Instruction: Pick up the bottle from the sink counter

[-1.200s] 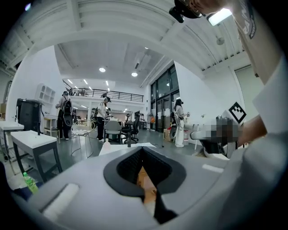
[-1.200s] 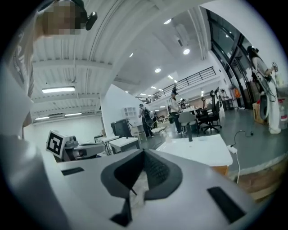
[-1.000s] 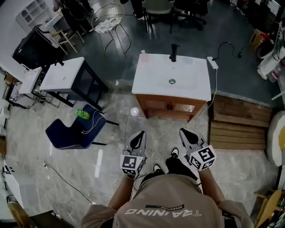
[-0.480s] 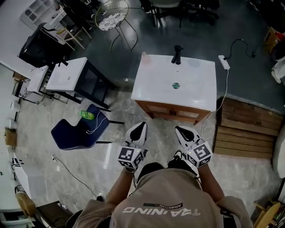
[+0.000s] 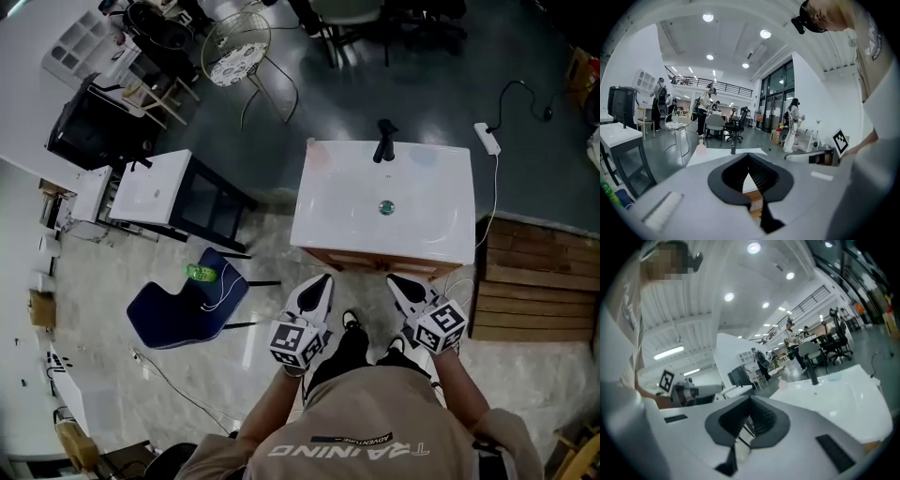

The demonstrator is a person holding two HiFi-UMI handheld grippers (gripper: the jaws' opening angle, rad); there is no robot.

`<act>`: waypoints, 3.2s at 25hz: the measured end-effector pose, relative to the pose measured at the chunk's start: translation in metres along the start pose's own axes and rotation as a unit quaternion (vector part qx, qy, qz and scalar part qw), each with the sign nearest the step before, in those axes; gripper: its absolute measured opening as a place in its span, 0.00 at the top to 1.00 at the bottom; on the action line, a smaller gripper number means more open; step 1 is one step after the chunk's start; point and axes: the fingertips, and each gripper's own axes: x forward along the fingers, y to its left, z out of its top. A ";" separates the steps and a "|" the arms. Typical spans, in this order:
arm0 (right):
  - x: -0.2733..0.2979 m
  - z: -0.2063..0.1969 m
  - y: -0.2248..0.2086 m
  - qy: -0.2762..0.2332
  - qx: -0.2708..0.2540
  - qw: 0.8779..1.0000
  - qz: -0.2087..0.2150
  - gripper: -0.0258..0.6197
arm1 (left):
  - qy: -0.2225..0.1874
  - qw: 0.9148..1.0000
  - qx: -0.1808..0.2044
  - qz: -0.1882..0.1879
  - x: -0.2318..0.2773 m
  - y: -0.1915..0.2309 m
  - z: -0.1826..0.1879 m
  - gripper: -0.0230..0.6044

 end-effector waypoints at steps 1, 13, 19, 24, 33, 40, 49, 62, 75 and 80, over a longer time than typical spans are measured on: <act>0.009 0.006 -0.004 -0.011 0.008 1.000 -0.001 0.95 | -0.004 1.000 0.002 0.001 0.004 0.013 0.003 0.95; 0.116 0.055 -0.026 0.000 -0.058 0.996 -0.067 0.95 | -0.036 0.998 0.051 -0.031 0.064 0.132 0.044 0.95; 0.159 0.054 -0.040 0.010 -0.042 0.993 -0.107 0.95 | -0.007 0.998 0.042 -0.041 0.097 0.187 0.032 0.95; 0.165 0.049 -0.071 0.042 -0.046 0.991 -0.116 0.95 | 0.001 0.999 0.032 -0.039 0.132 0.202 0.033 0.95; 0.202 0.076 -0.133 0.034 -0.047 0.997 -0.059 0.95 | 0.033 0.998 0.051 0.021 0.191 0.215 0.053 0.95; 0.235 0.091 -0.177 0.060 -0.060 0.996 -0.022 0.95 | 0.046 0.995 0.053 0.065 0.229 0.212 0.067 0.95; 0.243 0.073 -0.184 0.084 -0.041 0.996 0.012 0.95 | 0.060 0.994 0.045 0.085 0.251 0.225 0.039 0.95; 0.273 0.085 -0.170 0.098 -0.076 0.991 -0.049 0.95 | 0.047 0.996 0.070 0.037 0.301 0.300 0.006 0.93; 0.297 0.061 -0.169 0.123 -0.051 0.988 -0.083 0.95 | 0.033 0.996 0.078 0.002 0.357 0.336 -0.021 0.69; 0.305 0.064 -0.175 0.110 -0.048 0.988 -0.098 0.95 | 0.028 0.997 0.077 -0.013 0.361 0.335 -0.019 0.69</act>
